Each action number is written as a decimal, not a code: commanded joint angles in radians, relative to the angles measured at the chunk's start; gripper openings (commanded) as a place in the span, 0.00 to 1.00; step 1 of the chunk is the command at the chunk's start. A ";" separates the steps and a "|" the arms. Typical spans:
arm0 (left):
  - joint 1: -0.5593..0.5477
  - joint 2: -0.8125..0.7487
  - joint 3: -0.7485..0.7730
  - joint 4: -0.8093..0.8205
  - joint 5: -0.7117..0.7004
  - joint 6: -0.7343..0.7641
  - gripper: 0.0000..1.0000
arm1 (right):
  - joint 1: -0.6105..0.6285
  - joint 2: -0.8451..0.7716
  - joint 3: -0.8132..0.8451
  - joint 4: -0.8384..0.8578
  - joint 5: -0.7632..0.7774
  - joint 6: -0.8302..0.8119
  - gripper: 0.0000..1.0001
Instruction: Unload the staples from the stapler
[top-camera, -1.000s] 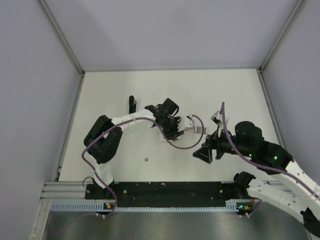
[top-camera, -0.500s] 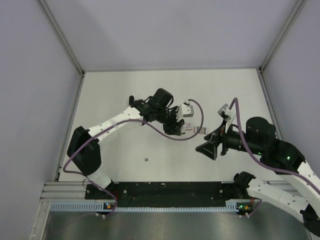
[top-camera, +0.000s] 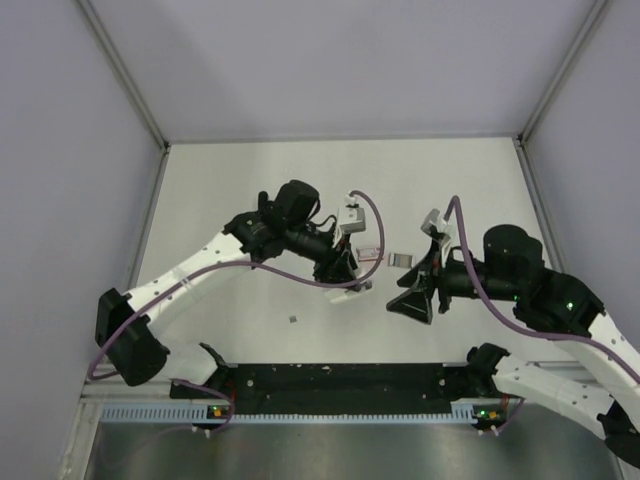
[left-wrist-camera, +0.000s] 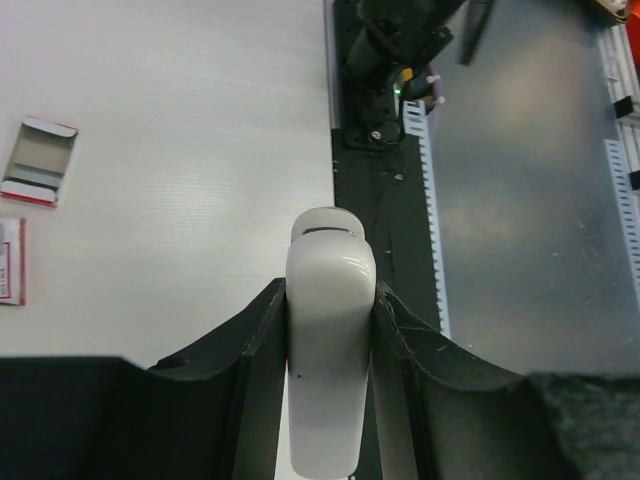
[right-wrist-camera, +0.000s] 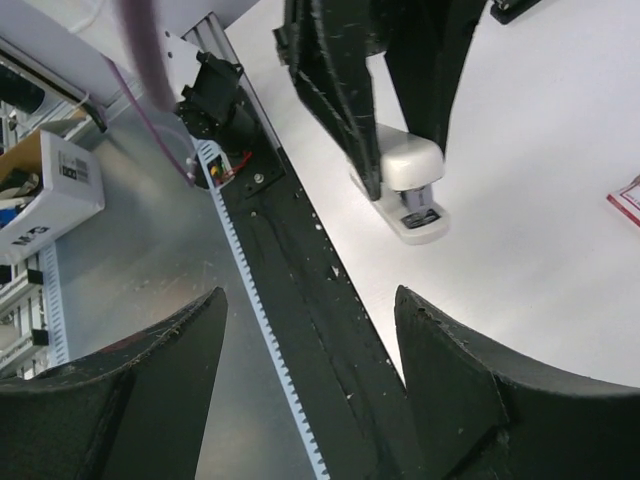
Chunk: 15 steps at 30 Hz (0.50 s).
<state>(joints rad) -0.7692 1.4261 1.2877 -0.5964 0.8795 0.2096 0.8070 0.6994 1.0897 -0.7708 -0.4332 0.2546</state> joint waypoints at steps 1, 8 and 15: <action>-0.002 -0.116 -0.102 0.199 0.163 -0.151 0.00 | -0.005 0.054 0.019 0.054 -0.055 -0.028 0.66; -0.002 -0.210 -0.257 0.429 0.240 -0.329 0.00 | -0.006 0.129 0.010 0.122 -0.139 -0.040 0.58; -0.002 -0.228 -0.294 0.492 0.208 -0.384 0.00 | -0.006 0.193 -0.011 0.169 -0.184 -0.025 0.55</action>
<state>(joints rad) -0.7692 1.2324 0.9955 -0.2348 1.0588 -0.1089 0.8070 0.8761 1.0866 -0.6804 -0.5751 0.2352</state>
